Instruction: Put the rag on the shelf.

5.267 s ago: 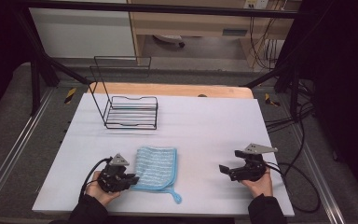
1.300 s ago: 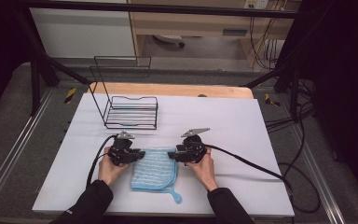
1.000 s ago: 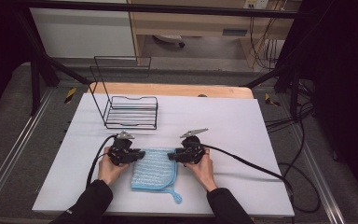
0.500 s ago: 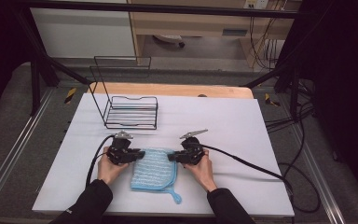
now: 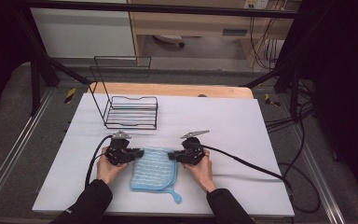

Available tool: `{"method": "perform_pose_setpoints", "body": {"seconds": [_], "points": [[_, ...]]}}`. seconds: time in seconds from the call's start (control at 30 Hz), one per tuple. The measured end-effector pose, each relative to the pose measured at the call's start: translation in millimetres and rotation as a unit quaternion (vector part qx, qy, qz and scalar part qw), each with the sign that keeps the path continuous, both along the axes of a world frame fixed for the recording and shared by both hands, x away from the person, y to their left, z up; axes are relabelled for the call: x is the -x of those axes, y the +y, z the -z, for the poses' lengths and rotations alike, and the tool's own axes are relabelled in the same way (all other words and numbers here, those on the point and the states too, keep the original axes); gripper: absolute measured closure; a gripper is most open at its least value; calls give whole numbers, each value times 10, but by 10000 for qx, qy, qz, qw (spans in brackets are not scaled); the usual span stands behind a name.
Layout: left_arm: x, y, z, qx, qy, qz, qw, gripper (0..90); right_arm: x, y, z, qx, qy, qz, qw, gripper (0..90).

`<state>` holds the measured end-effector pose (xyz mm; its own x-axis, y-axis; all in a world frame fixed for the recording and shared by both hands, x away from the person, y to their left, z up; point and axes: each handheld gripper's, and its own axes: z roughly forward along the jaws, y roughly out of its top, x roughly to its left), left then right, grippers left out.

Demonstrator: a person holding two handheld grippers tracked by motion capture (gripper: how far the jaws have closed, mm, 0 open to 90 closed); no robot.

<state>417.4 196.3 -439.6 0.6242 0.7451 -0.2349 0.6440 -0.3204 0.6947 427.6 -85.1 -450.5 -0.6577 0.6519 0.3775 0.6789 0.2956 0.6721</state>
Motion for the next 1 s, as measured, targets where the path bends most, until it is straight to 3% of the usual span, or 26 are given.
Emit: {"method": "perform_pose_setpoints", "body": {"seconds": [0.23, 0.47, 1.0], "points": [[60, 25, -76, 19, -202, 3, 9998, 796, 40, -12, -69, -163, -104, 17, 9998, 789], [114, 62, -163, 207, -360, -29, 9991, 796, 90, -35, -160, -325, -248, 39, 9992, 792], [246, 84, -375, 402, -829, -49, 9957, 795, 181, -89, -373, -581, -675, 66, 9960, 797]]}}
